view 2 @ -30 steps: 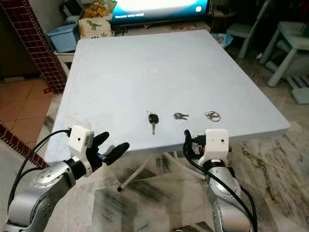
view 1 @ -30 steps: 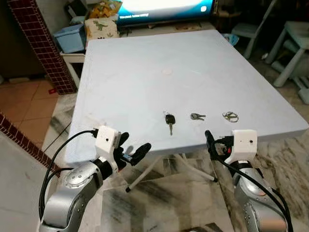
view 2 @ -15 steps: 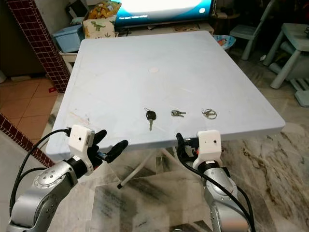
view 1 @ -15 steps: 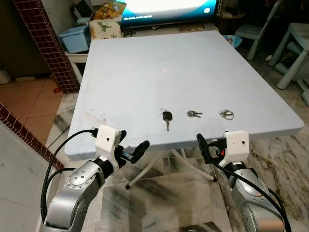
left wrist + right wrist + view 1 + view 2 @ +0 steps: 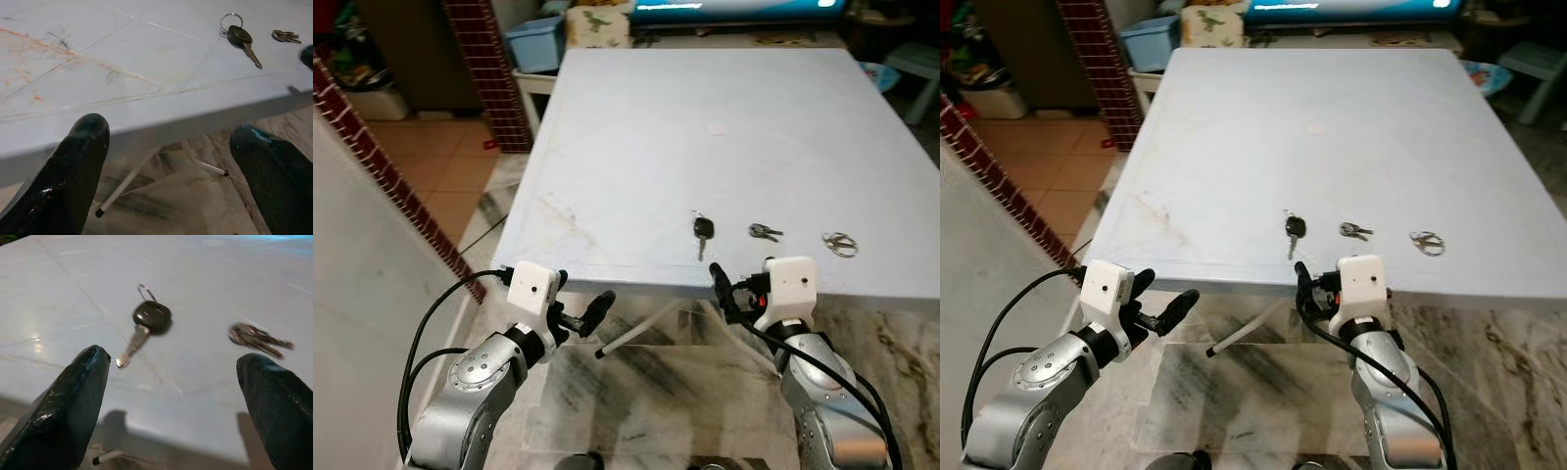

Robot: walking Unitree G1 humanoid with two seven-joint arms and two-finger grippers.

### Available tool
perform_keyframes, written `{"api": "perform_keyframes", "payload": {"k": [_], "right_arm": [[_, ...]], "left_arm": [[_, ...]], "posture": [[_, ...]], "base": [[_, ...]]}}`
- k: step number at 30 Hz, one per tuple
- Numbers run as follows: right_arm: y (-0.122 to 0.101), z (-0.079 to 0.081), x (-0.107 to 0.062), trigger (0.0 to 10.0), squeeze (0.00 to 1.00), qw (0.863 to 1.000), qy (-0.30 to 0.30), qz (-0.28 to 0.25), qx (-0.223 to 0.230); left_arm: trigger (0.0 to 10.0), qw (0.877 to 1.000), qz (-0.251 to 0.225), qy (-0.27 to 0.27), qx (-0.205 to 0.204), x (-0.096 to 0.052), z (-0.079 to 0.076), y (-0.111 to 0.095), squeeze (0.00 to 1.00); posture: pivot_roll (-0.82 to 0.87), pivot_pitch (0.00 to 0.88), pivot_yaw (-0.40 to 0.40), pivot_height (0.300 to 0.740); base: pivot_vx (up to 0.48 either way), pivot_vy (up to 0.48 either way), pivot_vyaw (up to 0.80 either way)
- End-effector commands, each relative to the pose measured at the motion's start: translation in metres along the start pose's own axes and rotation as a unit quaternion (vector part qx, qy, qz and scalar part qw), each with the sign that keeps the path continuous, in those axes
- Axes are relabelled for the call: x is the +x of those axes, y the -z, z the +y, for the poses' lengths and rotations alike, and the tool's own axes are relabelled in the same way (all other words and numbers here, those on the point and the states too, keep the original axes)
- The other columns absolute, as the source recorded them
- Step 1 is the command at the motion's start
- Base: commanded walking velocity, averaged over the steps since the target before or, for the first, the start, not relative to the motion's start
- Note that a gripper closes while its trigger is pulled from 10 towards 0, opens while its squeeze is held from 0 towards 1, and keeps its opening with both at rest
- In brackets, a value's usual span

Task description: Hang keys on a hook

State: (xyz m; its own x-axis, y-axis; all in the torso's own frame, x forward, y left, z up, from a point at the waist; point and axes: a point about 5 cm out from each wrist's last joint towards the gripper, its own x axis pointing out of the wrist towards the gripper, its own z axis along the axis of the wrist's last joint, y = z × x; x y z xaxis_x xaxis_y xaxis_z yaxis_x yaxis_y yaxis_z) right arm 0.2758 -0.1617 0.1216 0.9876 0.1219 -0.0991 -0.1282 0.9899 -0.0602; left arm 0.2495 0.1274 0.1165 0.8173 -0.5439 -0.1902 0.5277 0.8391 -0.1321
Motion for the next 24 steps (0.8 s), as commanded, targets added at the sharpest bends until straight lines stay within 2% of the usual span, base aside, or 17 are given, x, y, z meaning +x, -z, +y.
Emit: {"api": "perform_keyframes", "payload": {"k": [1, 3, 17, 24], "right_arm": [[0.001, 0.0, 0.004, 10.0, 0.0, 1.0, 0.005, 0.004, 0.002], [-0.001, 0.0, 0.008, 10.0, 0.0, 1.0, 0.007, 0.002, 0.001], [-0.016, 0.008, 0.044, 10.0, 0.0, 1.0, -0.009, -0.011, 0.022], [-0.016, 0.013, 0.063, 10.0, 0.0, 1.0, -0.004, 0.01, 0.013]], "left_arm": [[10.0, 1.0, 0.009, 0.029, -0.001, -0.003, -0.007, 0.001, 0.0], [10.0, 0.999, 0.008, 0.04, -0.01, -0.003, -0.009, 0.0, 0.0], [10.0, 0.993, 0.029, 0.114, -0.008, -0.006, -0.015, -0.007, 0.0], [10.0, 0.99, 0.041, 0.133, -0.007, -0.007, -0.02, -0.006, 0.0]], "posture": [[0.0, 0.144, 0.057, 0.74], [0.0, 0.144, 0.057, 0.74], [0.02, 0.167, 0.068, 0.74], [0.02, 0.17, 0.074, 0.74]], "base": [[0.0, 0.0, 0.0], [0.0, 0.0, 0.0], [0.0, 0.0, 0.0], [0.0, 0.0, 0.0]]}}
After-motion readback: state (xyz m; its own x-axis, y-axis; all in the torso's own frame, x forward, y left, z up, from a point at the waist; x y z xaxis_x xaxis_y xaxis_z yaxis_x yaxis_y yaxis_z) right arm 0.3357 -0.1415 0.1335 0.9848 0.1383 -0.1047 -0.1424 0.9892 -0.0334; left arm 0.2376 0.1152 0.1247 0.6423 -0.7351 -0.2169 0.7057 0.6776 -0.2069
